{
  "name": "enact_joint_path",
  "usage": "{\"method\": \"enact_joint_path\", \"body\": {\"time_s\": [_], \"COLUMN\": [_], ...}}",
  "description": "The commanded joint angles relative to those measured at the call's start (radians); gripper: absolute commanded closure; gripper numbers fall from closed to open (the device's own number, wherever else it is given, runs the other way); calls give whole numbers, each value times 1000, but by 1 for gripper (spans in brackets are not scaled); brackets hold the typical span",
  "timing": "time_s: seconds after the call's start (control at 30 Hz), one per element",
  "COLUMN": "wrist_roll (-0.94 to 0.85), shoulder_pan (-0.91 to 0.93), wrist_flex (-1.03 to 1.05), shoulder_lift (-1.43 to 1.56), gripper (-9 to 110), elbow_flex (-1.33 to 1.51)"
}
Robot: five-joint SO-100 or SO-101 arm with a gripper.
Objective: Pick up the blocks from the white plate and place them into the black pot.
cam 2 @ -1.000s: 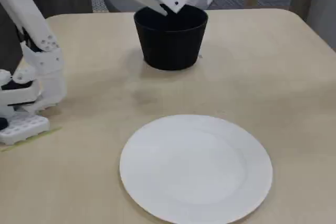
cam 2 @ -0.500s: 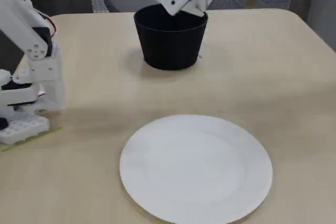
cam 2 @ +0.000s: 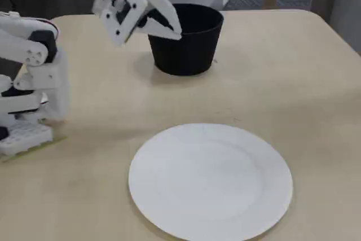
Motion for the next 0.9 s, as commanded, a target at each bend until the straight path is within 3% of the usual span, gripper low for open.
{"method": "enact_joint_path", "body": {"time_s": [0.0,0.4,0.87], "wrist_roll": [-5,29,18], "shoulder_pan": [-2,0,2], "wrist_flex": [-37,-46,-52], "shoulder_lift": [95,426,425], "gripper": [104,104,104], "elbow_flex": [100,446,572]}}
